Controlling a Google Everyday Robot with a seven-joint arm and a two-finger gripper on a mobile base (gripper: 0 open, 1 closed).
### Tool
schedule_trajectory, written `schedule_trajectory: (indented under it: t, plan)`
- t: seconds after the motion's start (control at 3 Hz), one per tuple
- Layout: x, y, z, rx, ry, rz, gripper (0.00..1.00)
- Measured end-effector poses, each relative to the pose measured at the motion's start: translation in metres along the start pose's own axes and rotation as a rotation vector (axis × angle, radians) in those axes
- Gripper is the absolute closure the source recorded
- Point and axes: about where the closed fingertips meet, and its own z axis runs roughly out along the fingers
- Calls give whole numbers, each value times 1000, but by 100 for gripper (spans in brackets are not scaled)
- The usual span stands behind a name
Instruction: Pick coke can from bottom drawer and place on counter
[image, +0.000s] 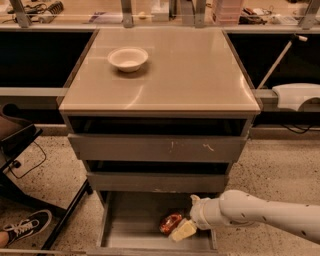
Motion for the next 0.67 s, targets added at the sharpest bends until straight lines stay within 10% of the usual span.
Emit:
schedule_trajectory:
  t: [0.67]
  plan:
    - [26, -48, 37, 158, 27, 93, 0]
